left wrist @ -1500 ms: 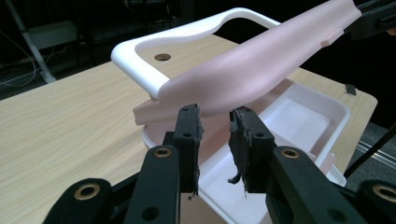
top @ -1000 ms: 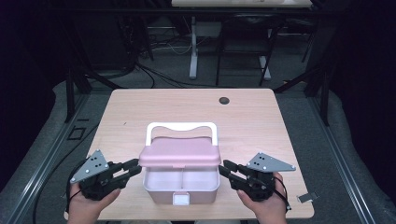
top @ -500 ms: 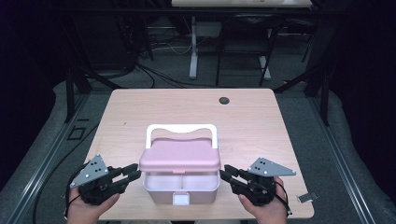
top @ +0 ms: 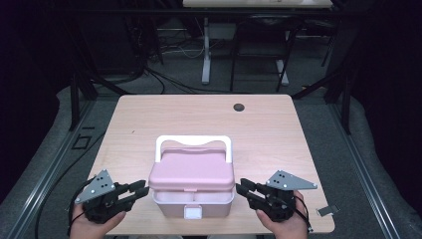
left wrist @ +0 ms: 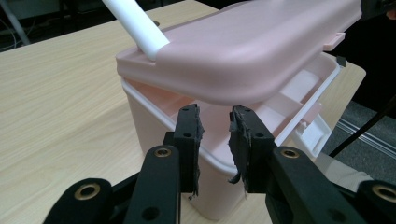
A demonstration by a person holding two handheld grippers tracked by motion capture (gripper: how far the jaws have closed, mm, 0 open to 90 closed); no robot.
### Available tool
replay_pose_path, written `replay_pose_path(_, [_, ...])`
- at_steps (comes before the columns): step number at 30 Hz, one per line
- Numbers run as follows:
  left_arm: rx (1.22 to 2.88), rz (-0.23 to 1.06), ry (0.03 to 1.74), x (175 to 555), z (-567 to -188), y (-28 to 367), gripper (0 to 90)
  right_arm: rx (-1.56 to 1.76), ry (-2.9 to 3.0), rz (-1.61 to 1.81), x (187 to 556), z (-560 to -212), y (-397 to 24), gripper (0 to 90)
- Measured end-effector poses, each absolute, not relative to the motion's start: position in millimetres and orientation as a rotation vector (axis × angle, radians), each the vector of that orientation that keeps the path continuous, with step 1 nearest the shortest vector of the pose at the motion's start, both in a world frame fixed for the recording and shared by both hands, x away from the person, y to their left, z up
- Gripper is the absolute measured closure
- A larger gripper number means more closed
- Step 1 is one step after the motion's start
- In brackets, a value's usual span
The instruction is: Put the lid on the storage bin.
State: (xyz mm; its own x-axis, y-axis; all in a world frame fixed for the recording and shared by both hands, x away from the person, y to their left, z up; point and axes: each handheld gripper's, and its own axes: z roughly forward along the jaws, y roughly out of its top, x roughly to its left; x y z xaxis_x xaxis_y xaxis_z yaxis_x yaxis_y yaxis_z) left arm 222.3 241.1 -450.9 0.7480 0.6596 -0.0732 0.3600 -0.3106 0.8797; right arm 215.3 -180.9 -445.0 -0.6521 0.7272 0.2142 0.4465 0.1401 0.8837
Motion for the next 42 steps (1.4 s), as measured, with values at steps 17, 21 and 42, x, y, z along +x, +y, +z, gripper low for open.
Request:
replay_pose_path(17, [1.9, 0.38, 0.848, 229.7, -455.8, 258.5, 70.1, 1.173, 2.15, 1.504, 222.4, -445.4, -182.4, 72.0])
replay_pose_path(21, [1.89, 0.375, 0.864, 234.0, -455.0, 260.0, 68.9, 1.187, 2.145, 1.501, 226.6, -444.3, -184.7, 70.9])
replay_pose_path(42, [1.889, 0.39, 0.915, 273.5, -448.1, 261.7, 57.6, 1.227, 2.102, 1.449, 258.7, -440.7, -181.2, 60.8])
